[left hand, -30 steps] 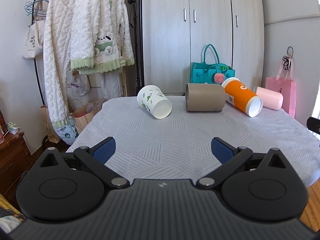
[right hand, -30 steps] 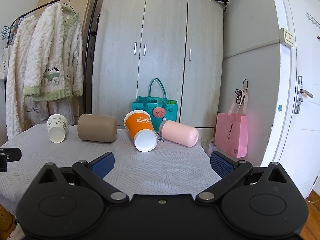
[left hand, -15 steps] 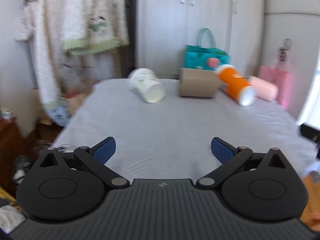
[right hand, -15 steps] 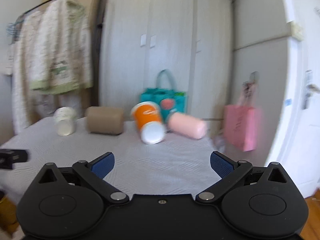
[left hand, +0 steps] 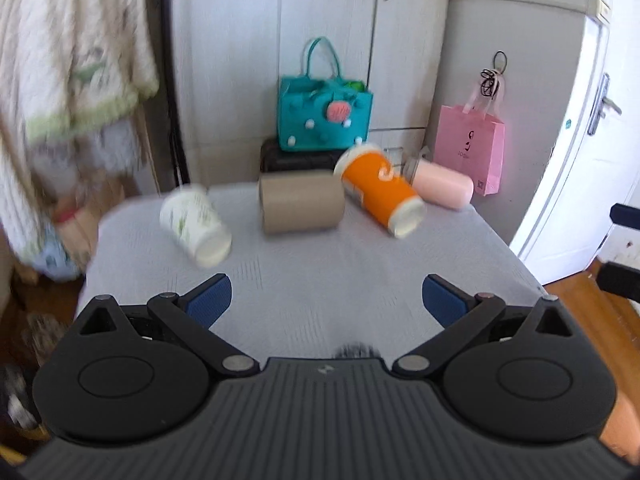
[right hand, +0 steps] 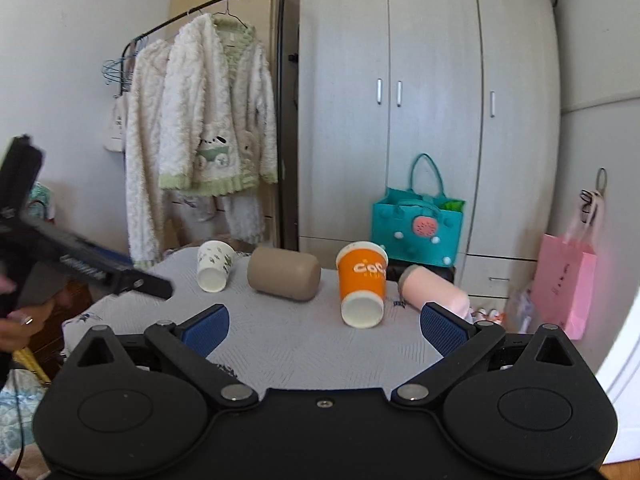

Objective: Flip cup upright
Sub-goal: 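Move the open right gripper toward the pink tumbler lying on its side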

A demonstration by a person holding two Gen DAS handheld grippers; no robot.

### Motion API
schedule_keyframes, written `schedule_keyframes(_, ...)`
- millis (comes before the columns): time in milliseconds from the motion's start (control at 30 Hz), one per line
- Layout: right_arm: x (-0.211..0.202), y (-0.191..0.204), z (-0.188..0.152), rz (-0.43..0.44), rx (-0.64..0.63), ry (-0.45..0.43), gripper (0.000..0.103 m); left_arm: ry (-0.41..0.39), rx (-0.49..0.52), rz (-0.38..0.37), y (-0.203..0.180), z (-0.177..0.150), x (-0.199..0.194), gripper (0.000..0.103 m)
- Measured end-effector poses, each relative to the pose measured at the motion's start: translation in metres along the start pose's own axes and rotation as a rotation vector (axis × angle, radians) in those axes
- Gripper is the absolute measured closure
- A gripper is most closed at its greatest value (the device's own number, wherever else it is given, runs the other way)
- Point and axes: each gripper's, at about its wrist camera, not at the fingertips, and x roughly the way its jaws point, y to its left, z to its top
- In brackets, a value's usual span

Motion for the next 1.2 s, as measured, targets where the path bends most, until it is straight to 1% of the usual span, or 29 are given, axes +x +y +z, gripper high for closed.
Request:
schedule_keyframes(100,0.005,-0.005,0.01,0.014,-0.064,0.003,0.0,-0.002,0.059,0.007,-0.016,0.024,0.014,0.0)
schedule_keyframes(133,0.007,-0.007,0.013,0.007,-0.076,0.001,0.0,0.0,0.073,0.002,-0.022,0.03,0.02,0.0)
schedule_keyframes(200,0.011,-0.012,0.019,-0.001,-0.096,0.0,0.0,0.013,0.092,-0.027,-0.032,0.042,0.032,0.0)
schedule_keyframes(300,0.023,-0.018,0.026,0.017,-0.132,0.029,0.0,0.05,0.093,-0.08,-0.042,0.057,0.052,0.0)
schedule_keyframes(400,0.039,-0.027,0.027,0.04,-0.142,0.068,0.0,0.078,0.11,-0.107,-0.053,0.065,0.07,0.0)
schedule_keyframes(533,0.066,-0.041,0.025,0.071,-0.155,0.1,0.0,0.085,0.127,-0.12,-0.064,0.072,0.092,0.0)
schedule_keyframes(600,0.08,-0.052,0.025,0.105,-0.14,0.118,0.0,0.089,0.125,-0.128,-0.068,0.075,0.104,0.0)
schedule_keyframes(700,0.097,-0.062,0.025,0.131,-0.135,0.143,0.001,0.091,0.13,-0.157,-0.075,0.081,0.124,0.0)
schedule_keyframes(800,0.112,-0.07,0.025,0.123,-0.153,0.153,0.001,0.074,0.111,-0.186,-0.077,0.088,0.14,0.0)
schedule_keyframes(900,0.126,-0.081,0.027,0.091,-0.109,0.18,0.001,0.055,0.122,-0.199,-0.078,0.096,0.153,0.0)
schedule_keyframes(967,0.134,-0.085,0.029,0.091,-0.111,0.195,0.001,0.065,0.114,-0.213,-0.077,0.101,0.163,0.0)
schedule_keyframes(1033,0.144,-0.088,0.031,0.089,-0.135,0.215,0.001,0.079,0.093,-0.239,-0.075,0.105,0.172,0.0)
schedule_keyframes(1133,0.163,-0.092,0.034,0.09,-0.182,0.252,0.002,0.088,0.093,-0.251,-0.078,0.109,0.185,0.001)
schedule_keyframes(1200,0.178,-0.096,0.034,0.084,-0.231,0.282,0.002,0.11,0.09,-0.257,-0.079,0.111,0.192,0.001)
